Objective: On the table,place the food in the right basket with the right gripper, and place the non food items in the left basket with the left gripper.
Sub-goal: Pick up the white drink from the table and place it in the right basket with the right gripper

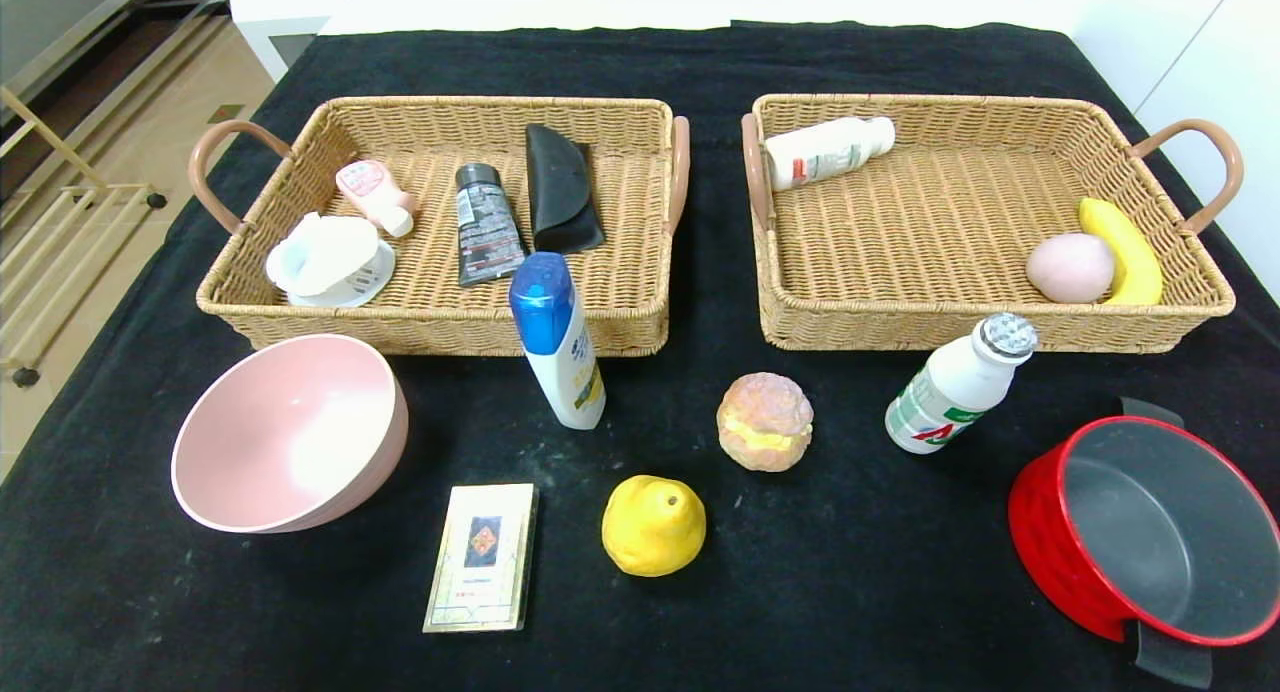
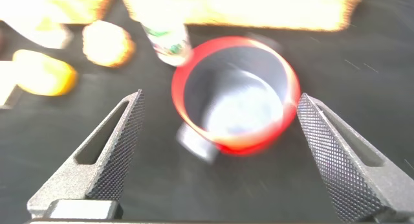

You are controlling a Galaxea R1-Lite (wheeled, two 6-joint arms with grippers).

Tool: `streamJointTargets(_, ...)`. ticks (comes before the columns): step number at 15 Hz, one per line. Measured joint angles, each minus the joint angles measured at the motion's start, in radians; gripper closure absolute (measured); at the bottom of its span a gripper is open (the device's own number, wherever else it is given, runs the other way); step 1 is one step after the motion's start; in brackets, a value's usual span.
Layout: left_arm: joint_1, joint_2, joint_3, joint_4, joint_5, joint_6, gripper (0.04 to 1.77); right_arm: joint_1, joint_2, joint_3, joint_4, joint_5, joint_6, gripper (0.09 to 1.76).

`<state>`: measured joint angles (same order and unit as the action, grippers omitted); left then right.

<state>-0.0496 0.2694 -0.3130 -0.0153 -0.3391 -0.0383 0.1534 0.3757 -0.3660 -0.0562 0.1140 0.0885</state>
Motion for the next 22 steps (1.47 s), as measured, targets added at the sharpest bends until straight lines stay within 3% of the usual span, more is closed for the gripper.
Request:
streamJointTargets(3, -0.123, 0.196, -0.127, -0.02, -0.014, -0.001, 0.09, 0.111, 0.205, -0.097, -0.036, 0.004, -0.003, 0.14)
streamJointTargets(7, -0.27, 0.42, -0.286, -0.014, -0.017, -0.003, 0.09, 0.219, 0.439, -0.147, -0.193, -0.018, -0.01, 0.14)
streamJointTargets(11, -0.338, 0.6, -0.394, -0.013, -0.019, 0.001, 0.09, 0.285, 0.594, -0.194, -0.224, -0.056, -0.017, 0.14)
streamJointTargets(14, -0.37, 0.693, -0.42, -0.03, -0.015, 0.029, 0.09, 0.305, 0.681, -0.214, -0.341, -0.086, -0.011, 0.14)
streamJointTargets(20, -0.406, 0.775, -0.457, -0.041, -0.018, 0.039, 0.09, 0.349, 0.751, -0.208, -0.367, -0.139, -0.012, 0.14)
streamJointTargets(22, -0.402, 0.793, -0.459, -0.095, -0.013, 0.047, 0.09, 0.347, 0.758, -0.212, -0.374, -0.147, -0.01, 0.14)
